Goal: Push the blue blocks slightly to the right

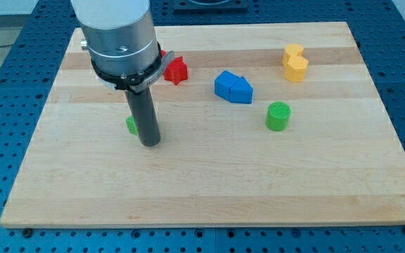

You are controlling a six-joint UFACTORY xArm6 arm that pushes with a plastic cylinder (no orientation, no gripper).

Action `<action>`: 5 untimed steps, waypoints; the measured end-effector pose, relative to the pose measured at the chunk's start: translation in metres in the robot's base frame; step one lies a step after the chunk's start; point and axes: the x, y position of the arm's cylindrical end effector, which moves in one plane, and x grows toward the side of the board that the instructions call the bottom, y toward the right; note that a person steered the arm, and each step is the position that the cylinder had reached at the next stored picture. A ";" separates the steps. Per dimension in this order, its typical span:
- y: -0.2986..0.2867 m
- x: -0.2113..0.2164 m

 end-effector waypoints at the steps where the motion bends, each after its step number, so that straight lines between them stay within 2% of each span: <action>1: 0.003 -0.028; 3: 0.025 -0.098; 5: 0.075 -0.111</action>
